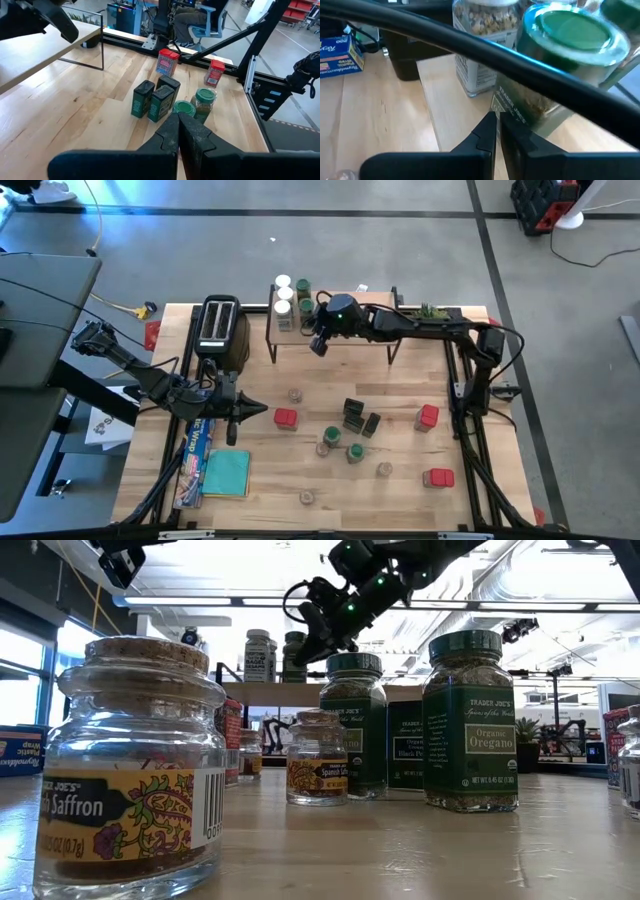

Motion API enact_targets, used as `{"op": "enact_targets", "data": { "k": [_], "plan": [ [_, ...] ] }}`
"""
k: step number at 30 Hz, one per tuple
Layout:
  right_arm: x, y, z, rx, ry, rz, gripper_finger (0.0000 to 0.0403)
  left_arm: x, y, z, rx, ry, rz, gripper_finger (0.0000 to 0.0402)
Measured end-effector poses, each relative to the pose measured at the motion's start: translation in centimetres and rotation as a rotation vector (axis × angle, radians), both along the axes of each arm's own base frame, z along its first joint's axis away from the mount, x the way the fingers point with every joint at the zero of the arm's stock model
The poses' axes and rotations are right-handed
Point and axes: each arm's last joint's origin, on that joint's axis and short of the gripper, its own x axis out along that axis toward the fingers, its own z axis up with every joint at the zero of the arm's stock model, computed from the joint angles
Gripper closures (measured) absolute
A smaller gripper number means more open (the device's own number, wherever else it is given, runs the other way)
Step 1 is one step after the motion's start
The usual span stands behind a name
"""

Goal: Shelf spices
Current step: Put the top green seasoning bottle on the shelf aligned with the other green seasoning bottle

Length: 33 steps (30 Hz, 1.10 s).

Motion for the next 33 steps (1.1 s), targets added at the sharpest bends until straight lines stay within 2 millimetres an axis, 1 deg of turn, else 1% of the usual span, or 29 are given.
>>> {"op": "enact_targets", "data": {
  "k": [9, 14, 22, 33],
  "plan": [
    [0.6, -0.9, -1.1, -0.004, -0.024, -0.008, 0.0387, 0.0, 0.0, 0.0, -0.001, -0.001, 0.0, 0.0401],
    [0.4, -1.5, -1.1, -0.016, -0.017, -0.014, 0.0387, 0.0, 0.0, 0.0, -0.001, -0.001, 0.0, 0.0401],
    [0.4, -1.5, -1.2, -0.028, -0.004, -0.005, 0.0387, 0.0, 0.0, 0.0, -0.001, 0.0, -0.001, 0.0401],
    [-0.5, -1.2, 0.4, -0.031, -0.01, -0.033, 0.0387, 0.0, 0.0, 0.0, -0.001, 0.0, 0.0, 0.0401]
  ]
}}
